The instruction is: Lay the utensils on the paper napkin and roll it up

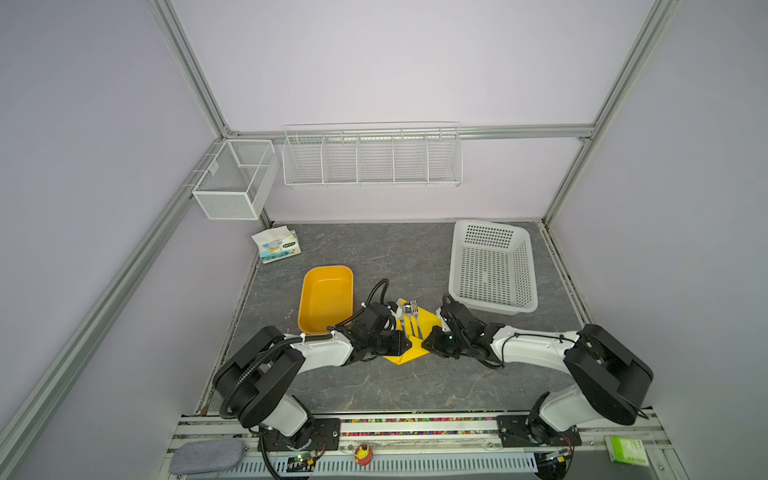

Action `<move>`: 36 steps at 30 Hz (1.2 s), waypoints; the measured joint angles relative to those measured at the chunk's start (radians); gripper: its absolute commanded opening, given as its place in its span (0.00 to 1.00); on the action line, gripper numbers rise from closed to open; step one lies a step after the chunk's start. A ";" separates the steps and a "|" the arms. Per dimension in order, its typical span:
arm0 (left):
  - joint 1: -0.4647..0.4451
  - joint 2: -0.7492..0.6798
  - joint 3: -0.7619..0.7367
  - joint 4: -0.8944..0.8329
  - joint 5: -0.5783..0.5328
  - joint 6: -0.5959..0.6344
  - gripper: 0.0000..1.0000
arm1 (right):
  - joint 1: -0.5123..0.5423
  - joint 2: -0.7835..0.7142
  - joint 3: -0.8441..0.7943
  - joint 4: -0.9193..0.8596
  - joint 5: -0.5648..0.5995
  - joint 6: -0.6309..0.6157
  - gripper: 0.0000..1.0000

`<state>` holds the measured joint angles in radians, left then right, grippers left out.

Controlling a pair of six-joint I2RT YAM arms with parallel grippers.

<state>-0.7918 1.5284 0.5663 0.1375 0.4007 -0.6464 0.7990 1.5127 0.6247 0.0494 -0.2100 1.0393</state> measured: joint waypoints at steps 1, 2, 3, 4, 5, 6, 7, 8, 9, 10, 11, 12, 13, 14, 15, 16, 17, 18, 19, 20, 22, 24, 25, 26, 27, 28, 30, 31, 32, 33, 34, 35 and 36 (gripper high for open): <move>0.000 0.000 0.001 0.000 0.000 0.002 0.09 | -0.001 -0.002 0.000 0.000 0.000 0.000 0.19; 0.000 0.000 0.002 -0.001 -0.001 0.004 0.08 | -0.001 -0.004 0.000 -0.001 0.000 0.000 0.19; 0.000 0.000 0.004 -0.001 -0.002 0.006 0.07 | -0.002 -0.007 0.000 -0.002 0.000 0.000 0.19; 0.000 0.000 0.006 -0.002 -0.003 0.008 0.07 | -0.003 -0.011 0.000 -0.004 0.000 0.000 0.20; 0.000 0.000 0.010 -0.003 -0.004 0.011 0.07 | -0.003 -0.018 0.000 -0.008 0.001 -0.002 0.20; 0.000 0.000 0.013 -0.005 -0.005 0.013 0.06 | -0.004 -0.024 0.000 -0.011 0.000 -0.005 0.21; 0.000 0.000 0.016 -0.005 -0.008 0.015 0.05 | -0.004 -0.030 0.000 -0.014 0.000 -0.008 0.22; 0.000 0.000 0.018 -0.005 -0.011 0.018 0.05 | -0.004 -0.037 0.000 -0.020 0.001 -0.015 0.22; 0.000 0.000 0.019 -0.006 -0.012 0.019 0.05 | -0.004 -0.045 0.000 -0.028 0.001 -0.022 0.23; 0.000 0.000 0.019 -0.006 -0.014 0.020 0.05 | -0.005 -0.052 0.000 -0.037 0.003 -0.027 0.23; 0.000 0.001 0.019 -0.006 -0.016 0.023 0.05 | -0.005 -0.061 0.000 -0.047 0.006 -0.031 0.23; 0.000 0.002 0.019 -0.007 -0.018 0.023 0.05 | -0.005 -0.072 0.000 -0.059 0.010 -0.039 0.23; 0.000 0.003 0.019 -0.008 -0.019 0.023 0.05 | -0.005 -0.080 0.000 -0.069 0.012 -0.043 0.23; 0.000 0.005 0.019 -0.008 -0.020 0.023 0.05 | -0.005 -0.091 0.000 -0.082 0.016 -0.047 0.23; 0.000 0.009 0.019 -0.008 -0.023 0.023 0.05 | -0.005 -0.100 0.000 -0.093 0.022 -0.052 0.23; 0.000 0.012 0.019 -0.009 -0.026 0.023 0.05 | -0.006 -0.107 0.000 -0.102 0.025 -0.055 0.23; 0.000 0.015 0.019 -0.010 -0.030 0.023 0.05 | -0.006 -0.114 0.000 -0.113 0.031 -0.061 0.23; 0.000 0.017 0.019 -0.013 -0.034 0.023 0.05 | -0.006 -0.122 0.000 -0.124 0.034 -0.064 0.23; 0.000 0.017 0.019 -0.015 -0.035 0.024 0.05 | -0.006 -0.126 0.000 -0.133 0.037 -0.068 0.24; 0.000 0.017 0.019 -0.016 -0.038 0.024 0.05 | -0.006 -0.131 0.000 -0.141 0.039 -0.071 0.24; 0.000 0.017 0.019 -0.016 -0.040 0.024 0.05 | -0.007 -0.137 0.000 -0.152 0.039 -0.075 0.24; 0.000 0.017 0.019 -0.016 -0.043 0.024 0.05 | -0.007 -0.138 0.000 -0.161 0.041 -0.081 0.24; 0.000 0.017 0.019 -0.016 -0.045 0.024 0.05 | -0.007 -0.138 0.000 -0.163 0.041 -0.083 0.24; 0.000 0.018 0.019 -0.016 -0.045 0.024 0.05 | -0.007 -0.138 0.000 -0.166 0.040 -0.087 0.23; 0.000 0.018 0.019 -0.016 -0.045 0.024 0.05 | -0.007 -0.138 0.000 -0.166 0.040 -0.090 0.23; 0.000 0.018 0.019 -0.016 -0.046 0.024 0.05 | -0.007 -0.138 0.000 -0.166 0.038 -0.093 0.22; 0.000 0.023 0.019 -0.016 -0.045 0.024 0.05 | -0.007 -0.138 0.000 -0.166 0.033 -0.100 0.21; 0.000 0.025 0.019 -0.016 -0.045 0.024 0.05 | -0.007 -0.138 0.000 -0.165 0.029 -0.103 0.21; 0.000 0.028 0.019 -0.016 -0.046 0.024 0.05 | -0.007 -0.138 0.000 -0.164 0.026 -0.106 0.20; 0.000 0.030 0.020 -0.016 -0.045 0.023 0.05 | -0.007 -0.138 0.000 -0.164 0.021 -0.111 0.19; 0.000 0.031 0.020 -0.016 -0.046 0.023 0.05 | -0.007 -0.138 0.000 -0.164 0.018 -0.114 0.18; 0.000 0.031 0.021 -0.015 -0.047 0.023 0.05 | -0.007 -0.136 0.001 -0.164 0.010 -0.119 0.18; 0.000 0.031 0.022 -0.016 -0.048 0.023 0.04 | -0.007 -0.132 0.004 -0.164 0.004 -0.122 0.17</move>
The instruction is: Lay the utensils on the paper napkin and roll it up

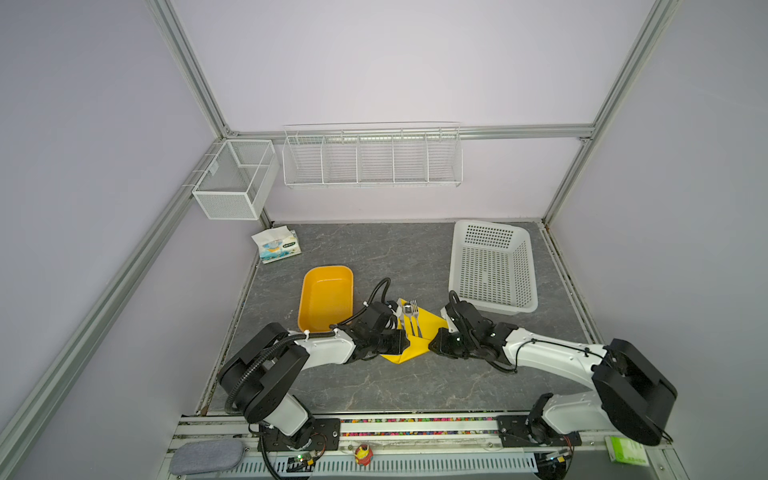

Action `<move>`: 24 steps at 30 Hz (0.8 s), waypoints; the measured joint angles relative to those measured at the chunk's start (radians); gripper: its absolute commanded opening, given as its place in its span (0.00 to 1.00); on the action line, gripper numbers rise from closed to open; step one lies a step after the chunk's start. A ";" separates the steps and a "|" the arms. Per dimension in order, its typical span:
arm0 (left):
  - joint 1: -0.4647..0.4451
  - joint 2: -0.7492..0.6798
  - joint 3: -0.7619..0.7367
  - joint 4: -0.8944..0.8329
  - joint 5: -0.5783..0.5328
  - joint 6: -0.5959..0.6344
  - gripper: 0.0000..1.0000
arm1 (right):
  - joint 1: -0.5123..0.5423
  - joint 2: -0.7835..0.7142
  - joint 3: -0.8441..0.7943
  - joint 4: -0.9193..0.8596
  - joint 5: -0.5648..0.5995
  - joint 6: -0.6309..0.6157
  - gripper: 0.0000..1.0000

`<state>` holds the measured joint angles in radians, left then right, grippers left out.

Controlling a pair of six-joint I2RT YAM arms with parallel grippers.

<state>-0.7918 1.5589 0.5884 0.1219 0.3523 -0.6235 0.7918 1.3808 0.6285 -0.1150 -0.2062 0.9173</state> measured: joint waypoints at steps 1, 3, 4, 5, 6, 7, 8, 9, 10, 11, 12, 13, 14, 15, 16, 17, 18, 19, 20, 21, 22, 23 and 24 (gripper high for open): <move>0.000 0.000 0.002 0.000 -0.002 0.000 0.04 | 0.000 0.006 0.004 0.000 -0.005 -0.003 0.17; 0.000 0.000 0.006 0.001 -0.008 0.000 0.04 | 0.000 0.024 0.020 0.000 -0.017 -0.012 0.16; 0.000 0.000 0.007 0.001 -0.012 0.000 0.04 | 0.000 0.033 0.029 0.000 -0.022 -0.015 0.16; 0.000 0.001 0.009 0.000 -0.012 0.000 0.04 | 0.000 0.044 0.040 0.000 -0.028 -0.021 0.16; 0.000 0.002 0.010 0.000 -0.013 0.001 0.04 | 0.000 0.054 0.049 0.001 -0.031 -0.024 0.16; 0.000 0.003 0.012 0.000 -0.013 0.001 0.04 | 0.000 0.061 0.056 0.001 -0.034 -0.027 0.16; 0.000 0.006 0.015 0.000 -0.013 0.001 0.04 | 0.000 0.071 0.062 0.003 -0.038 -0.029 0.16; 0.000 0.009 0.018 0.000 -0.013 0.002 0.04 | 0.000 0.080 0.066 0.004 -0.042 -0.032 0.16; 0.000 0.011 0.021 0.000 -0.013 0.003 0.04 | 0.000 0.088 0.069 0.004 -0.045 -0.032 0.16; 0.000 0.012 0.021 0.000 -0.013 0.003 0.04 | 0.001 0.098 0.072 0.004 -0.048 -0.034 0.16; 0.000 0.012 0.021 0.000 -0.014 0.003 0.04 | 0.001 0.107 0.074 0.004 -0.050 -0.035 0.16; 0.000 0.012 0.021 -0.001 -0.015 0.003 0.04 | 0.001 0.113 0.076 0.004 -0.051 -0.035 0.16; 0.000 0.012 0.021 -0.001 -0.016 0.004 0.03 | 0.002 0.117 0.077 0.003 -0.051 -0.035 0.16; 0.000 0.012 0.021 -0.002 -0.016 0.004 0.03 | 0.002 0.120 0.078 0.003 -0.051 -0.035 0.16; 0.000 0.012 0.021 -0.003 -0.017 0.004 0.03 | 0.002 0.122 0.079 0.001 -0.050 -0.035 0.16; 0.000 0.012 0.021 -0.005 -0.019 0.004 0.03 | 0.002 0.122 0.080 -0.001 -0.049 -0.036 0.16; 0.000 0.012 0.021 -0.008 -0.021 0.004 0.03 | 0.002 0.122 0.082 -0.003 -0.047 -0.035 0.16; 0.000 0.012 0.021 -0.009 -0.023 0.004 0.03 | 0.002 0.122 0.085 -0.007 -0.044 -0.036 0.17; 0.000 0.012 0.021 -0.010 -0.023 0.005 0.03 | 0.002 0.121 0.087 -0.009 -0.040 -0.035 0.17; 0.000 0.012 0.021 -0.011 -0.024 0.005 0.03 | 0.002 0.121 0.089 -0.011 -0.033 -0.036 0.17; 0.000 0.012 0.021 -0.012 -0.024 0.005 0.03 | 0.002 0.121 0.090 -0.015 -0.027 -0.036 0.17; 0.000 0.012 0.021 -0.014 -0.024 0.005 0.03 | 0.002 0.121 0.091 -0.019 -0.022 -0.036 0.17; 0.000 0.012 0.021 -0.015 -0.024 0.005 0.03 | 0.002 0.121 0.091 -0.023 -0.019 -0.036 0.17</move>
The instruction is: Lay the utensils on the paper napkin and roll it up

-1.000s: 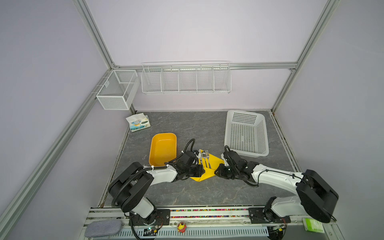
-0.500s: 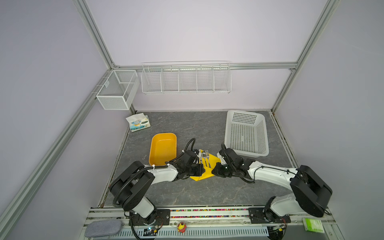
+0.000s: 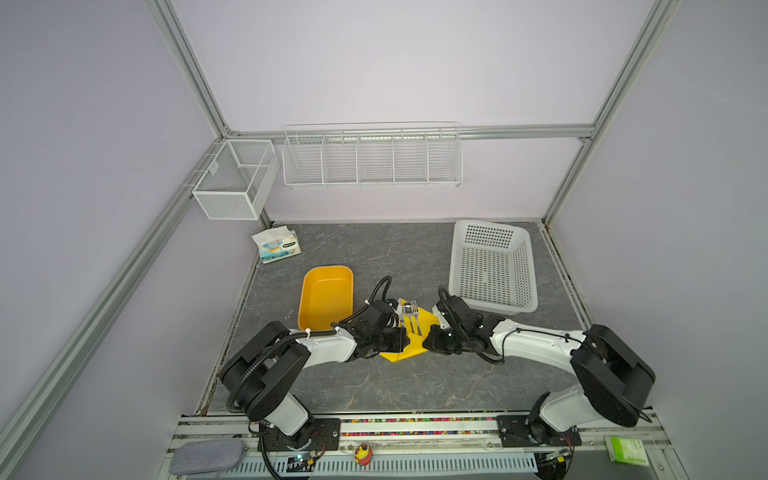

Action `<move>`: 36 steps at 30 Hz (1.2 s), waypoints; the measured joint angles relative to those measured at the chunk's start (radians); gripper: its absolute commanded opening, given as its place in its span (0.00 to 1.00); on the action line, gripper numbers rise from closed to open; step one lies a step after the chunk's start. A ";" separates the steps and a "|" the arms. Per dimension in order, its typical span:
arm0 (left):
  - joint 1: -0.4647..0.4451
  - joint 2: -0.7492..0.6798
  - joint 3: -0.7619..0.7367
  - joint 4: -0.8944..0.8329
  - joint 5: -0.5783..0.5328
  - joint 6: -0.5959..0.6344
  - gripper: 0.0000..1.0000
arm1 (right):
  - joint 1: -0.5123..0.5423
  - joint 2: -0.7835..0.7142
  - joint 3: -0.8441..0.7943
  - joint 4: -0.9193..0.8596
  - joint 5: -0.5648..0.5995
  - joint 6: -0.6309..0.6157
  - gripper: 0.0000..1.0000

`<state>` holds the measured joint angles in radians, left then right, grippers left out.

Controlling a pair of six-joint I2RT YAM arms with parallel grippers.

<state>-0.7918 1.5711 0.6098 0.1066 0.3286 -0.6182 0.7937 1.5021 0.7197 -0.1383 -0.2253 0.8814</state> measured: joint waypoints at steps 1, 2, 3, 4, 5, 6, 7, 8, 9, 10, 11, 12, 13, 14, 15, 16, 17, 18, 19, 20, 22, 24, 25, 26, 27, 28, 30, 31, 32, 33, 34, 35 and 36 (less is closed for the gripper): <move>0.000 0.000 0.000 0.000 0.000 0.000 0.03 | 0.000 0.000 0.000 -0.004 0.000 0.000 0.17; 0.000 0.001 0.000 0.000 0.000 0.001 0.03 | 0.000 0.000 0.000 -0.006 0.000 -0.001 0.16; 0.000 0.002 0.000 0.000 0.001 0.002 0.03 | 0.000 0.000 0.001 -0.007 0.000 -0.003 0.16; 0.000 0.003 0.000 0.002 0.001 0.001 0.03 | 0.000 0.001 0.002 -0.008 0.000 -0.005 0.16; 0.000 0.004 0.000 0.003 0.001 0.001 0.03 | 0.000 0.005 0.005 -0.008 -0.001 -0.008 0.16; 0.000 0.005 0.000 0.006 0.001 0.002 0.04 | 0.000 0.011 0.009 -0.008 -0.001 -0.008 0.12; 0.000 0.007 0.000 0.009 0.001 0.001 0.04 | 0.000 0.019 0.014 -0.008 -0.003 -0.011 0.12; 0.000 0.008 0.001 0.009 0.002 0.001 0.04 | 0.000 0.030 0.020 -0.005 -0.004 -0.013 0.11; 0.000 0.010 0.003 0.009 0.002 0.002 0.04 | 0.000 0.041 0.024 -0.003 -0.006 -0.015 0.11; 0.000 0.011 0.004 0.009 0.002 0.002 0.04 | 0.000 0.050 0.026 -0.002 -0.007 -0.016 0.11; 0.000 0.012 0.006 0.009 0.002 0.002 0.04 | 0.000 0.060 0.027 -0.002 -0.007 -0.016 0.11; 0.000 0.013 0.008 0.008 0.001 0.002 0.04 | 0.000 0.067 0.027 -0.003 -0.007 -0.016 0.11; 0.000 0.013 0.008 0.008 0.001 0.002 0.04 | 0.000 0.071 0.027 -0.004 -0.007 -0.016 0.11; 0.000 0.013 0.008 0.007 0.001 0.002 0.04 | 0.000 0.075 0.027 -0.006 -0.005 -0.016 0.11; 0.000 0.013 0.009 0.007 0.001 0.003 0.04 | 0.000 0.077 0.027 -0.007 -0.003 -0.016 0.11; 0.000 0.013 0.008 0.006 0.001 0.003 0.04 | 0.000 0.079 0.027 -0.008 0.000 -0.016 0.11; 0.000 0.013 0.008 0.006 0.001 0.002 0.04 | 0.000 0.080 0.027 -0.008 0.001 -0.016 0.11; 0.000 0.013 0.008 0.006 0.001 0.002 0.04 | 0.000 0.084 0.027 -0.008 0.004 -0.016 0.11; 0.000 0.013 0.008 0.006 0.001 0.002 0.04 | 0.000 0.087 0.027 -0.010 0.005 -0.016 0.11; 0.000 0.014 0.008 0.007 0.001 0.002 0.03 | 0.000 0.092 0.027 -0.011 0.007 -0.016 0.11; 0.000 0.017 0.009 0.008 0.002 0.002 0.04 | 0.000 0.100 0.027 -0.011 0.008 -0.015 0.11; 0.000 0.018 0.010 0.009 0.002 0.002 0.04 | 0.000 0.100 0.028 -0.011 0.008 -0.015 0.12; 0.000 0.018 0.010 0.009 0.002 0.002 0.04 | 0.000 0.099 0.028 -0.012 0.009 -0.015 0.12; 0.000 0.018 0.010 0.009 0.002 0.002 0.04 | 0.000 0.097 0.028 -0.014 0.011 -0.015 0.12; 0.000 0.018 0.010 0.009 0.002 0.002 0.04 | 0.000 0.093 0.028 -0.019 0.012 -0.016 0.12; 0.000 0.018 0.010 0.009 0.003 0.002 0.04 | 0.000 0.086 0.029 -0.024 0.016 -0.016 0.12; 0.000 0.018 0.010 0.009 0.003 0.002 0.04 | 0.000 0.058 0.029 -0.037 0.021 -0.015 0.13; 0.000 0.018 0.010 0.009 0.003 0.002 0.04 | 0.000 0.042 0.028 -0.040 0.024 -0.016 0.13; 0.000 0.018 0.010 0.009 0.003 0.002 0.04 | -0.001 0.020 0.029 -0.045 0.029 -0.016 0.13; 0.000 0.018 0.010 0.009 0.003 0.002 0.04 | -0.002 0.002 0.029 -0.049 0.033 -0.018 0.13; 0.000 0.018 0.010 0.009 0.003 0.002 0.04 | -0.004 -0.011 0.029 -0.053 0.040 -0.019 0.13; 0.000 0.018 0.010 0.009 0.003 0.002 0.04 | -0.008 -0.021 0.030 -0.060 0.046 -0.020 0.12; 0.000 0.018 0.010 0.008 0.003 0.002 0.04 | -0.011 -0.023 0.031 -0.064 0.051 -0.022 0.12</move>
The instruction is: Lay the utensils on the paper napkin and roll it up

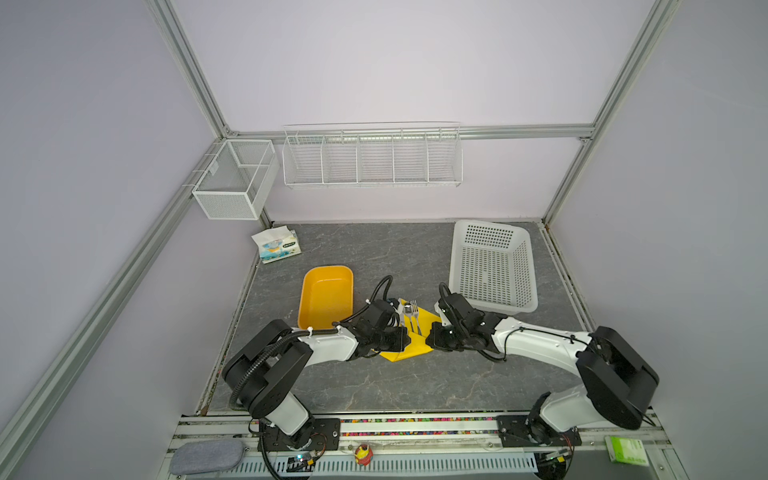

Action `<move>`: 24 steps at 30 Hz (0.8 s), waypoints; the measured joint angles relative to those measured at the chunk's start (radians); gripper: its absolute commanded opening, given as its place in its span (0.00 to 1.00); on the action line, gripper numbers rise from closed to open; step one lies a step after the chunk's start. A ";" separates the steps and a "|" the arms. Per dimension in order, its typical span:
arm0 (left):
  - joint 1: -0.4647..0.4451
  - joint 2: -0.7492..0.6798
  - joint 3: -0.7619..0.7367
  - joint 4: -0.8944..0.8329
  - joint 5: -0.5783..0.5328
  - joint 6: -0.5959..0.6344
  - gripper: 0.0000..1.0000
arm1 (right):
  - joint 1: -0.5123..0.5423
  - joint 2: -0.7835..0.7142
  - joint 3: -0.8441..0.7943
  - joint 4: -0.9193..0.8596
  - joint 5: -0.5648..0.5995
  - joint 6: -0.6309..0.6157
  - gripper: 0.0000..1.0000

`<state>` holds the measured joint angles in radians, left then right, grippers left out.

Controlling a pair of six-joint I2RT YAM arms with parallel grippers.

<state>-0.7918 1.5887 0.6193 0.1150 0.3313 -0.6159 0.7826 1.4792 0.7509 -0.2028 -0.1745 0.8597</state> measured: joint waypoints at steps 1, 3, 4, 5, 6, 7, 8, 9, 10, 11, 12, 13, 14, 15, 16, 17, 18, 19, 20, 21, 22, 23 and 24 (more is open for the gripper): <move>0.000 0.000 0.000 0.000 0.000 0.000 0.04 | -0.002 0.000 0.000 -0.005 0.003 0.000 0.12; 0.000 0.000 0.000 0.000 0.000 0.000 0.04 | -0.003 0.004 0.000 -0.015 0.006 0.000 0.12; 0.000 0.000 0.000 0.000 0.000 0.000 0.04 | -0.003 0.006 0.000 -0.016 0.006 0.000 0.12; 0.000 0.000 0.000 0.000 0.000 0.000 0.04 | -0.003 0.011 0.000 -0.017 0.007 0.000 0.12; 0.000 0.000 0.000 0.000 0.000 0.000 0.04 | -0.003 0.016 -0.002 -0.018 0.010 0.000 0.12; 0.000 0.000 0.000 0.000 0.000 0.000 0.04 | -0.003 0.022 -0.003 -0.018 0.012 0.000 0.12; 0.000 -0.001 0.000 0.000 0.000 0.000 0.04 | -0.003 0.028 -0.005 -0.019 0.018 0.000 0.12; 0.000 -0.001 0.000 0.000 0.000 0.000 0.04 | -0.003 0.035 -0.007 -0.023 0.024 0.000 0.12; 0.000 -0.001 0.000 0.000 0.000 0.000 0.04 | -0.004 0.040 -0.008 -0.027 0.029 0.000 0.11; 0.000 -0.001 0.000 -0.001 -0.001 0.000 0.04 | -0.004 0.047 -0.009 -0.034 0.038 0.000 0.12; 0.000 -0.001 0.000 -0.001 0.000 0.000 0.04 | -0.004 0.054 -0.009 -0.042 0.047 0.000 0.11; 0.000 -0.001 0.000 -0.001 0.000 0.000 0.04 | -0.004 0.060 -0.010 -0.048 0.052 0.000 0.11; 0.000 -0.001 0.000 -0.001 0.000 0.000 0.04 | -0.004 0.065 -0.011 -0.054 0.056 0.000 0.11; 0.000 -0.001 0.000 -0.001 -0.001 0.000 0.04 | -0.004 0.069 -0.012 -0.056 0.060 0.000 0.11; 0.000 -0.001 0.000 -0.001 -0.001 0.000 0.03 | -0.005 0.069 -0.012 -0.056 0.062 0.000 0.11; 0.000 -0.002 0.000 -0.002 -0.001 0.000 0.03 | -0.004 0.069 -0.012 -0.056 0.064 0.000 0.11; 0.000 -0.003 0.000 -0.003 -0.001 0.000 0.03 | -0.004 0.069 -0.012 -0.057 0.065 0.000 0.11; 0.000 -0.003 0.000 -0.005 -0.001 0.000 0.03 | -0.004 0.069 -0.012 -0.057 0.066 0.000 0.11; 0.000 -0.003 0.000 -0.006 -0.001 0.000 0.03 | -0.004 0.069 -0.012 -0.058 0.066 0.000 0.11; 0.000 -0.004 0.000 -0.008 -0.001 0.000 0.03 | -0.004 0.069 -0.012 -0.058 0.066 0.000 0.12; 0.000 -0.005 0.000 -0.009 -0.001 0.001 0.03 | -0.005 0.068 -0.012 -0.059 0.067 0.000 0.12; 0.000 -0.005 0.000 -0.009 -0.001 0.001 0.03 | -0.006 0.066 -0.012 -0.062 0.067 0.000 0.12; 0.000 -0.005 0.000 -0.009 -0.001 0.001 0.03 | -0.010 0.064 -0.012 -0.066 0.068 0.000 0.12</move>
<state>-0.7918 1.5837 0.6193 0.1059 0.3302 -0.6151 0.7731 1.5429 0.7391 -0.2687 -0.1066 0.8593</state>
